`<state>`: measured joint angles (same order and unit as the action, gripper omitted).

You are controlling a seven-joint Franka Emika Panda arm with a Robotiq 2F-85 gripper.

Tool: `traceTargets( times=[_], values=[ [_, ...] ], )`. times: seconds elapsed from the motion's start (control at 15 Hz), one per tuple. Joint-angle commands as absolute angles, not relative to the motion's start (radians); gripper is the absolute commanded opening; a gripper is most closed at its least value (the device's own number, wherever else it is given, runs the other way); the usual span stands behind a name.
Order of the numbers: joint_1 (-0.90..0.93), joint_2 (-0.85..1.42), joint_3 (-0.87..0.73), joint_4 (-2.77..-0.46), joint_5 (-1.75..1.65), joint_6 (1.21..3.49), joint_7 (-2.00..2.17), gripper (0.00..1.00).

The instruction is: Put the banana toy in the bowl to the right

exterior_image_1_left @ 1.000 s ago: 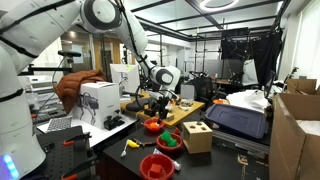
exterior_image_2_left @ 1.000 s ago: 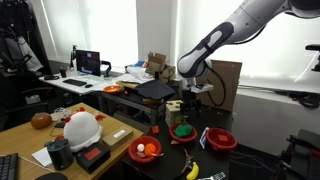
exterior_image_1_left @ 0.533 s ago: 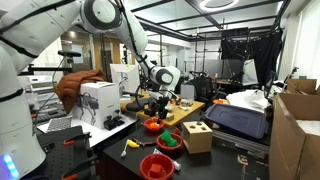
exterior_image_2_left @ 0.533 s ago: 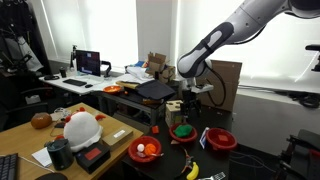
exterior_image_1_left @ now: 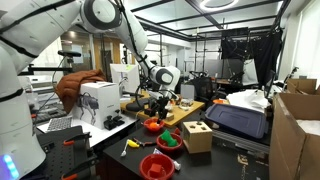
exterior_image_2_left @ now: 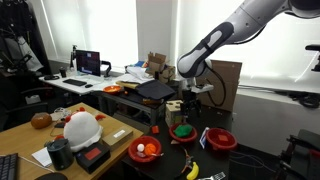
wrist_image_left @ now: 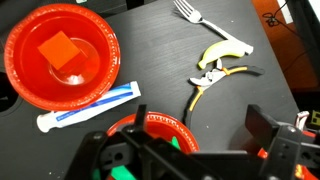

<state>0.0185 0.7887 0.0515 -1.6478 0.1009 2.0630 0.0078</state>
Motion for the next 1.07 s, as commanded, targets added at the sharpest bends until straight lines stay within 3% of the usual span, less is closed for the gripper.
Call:
traceTargets(
  times=[0.0,1.0],
  values=[
    [0.02,0.791,0.05,-1.644,0.102,2.06,0.007,1.0],
    [0.041,0.962,0.113,-1.592,0.219,2.17,0.055,1.0]
  ],
)
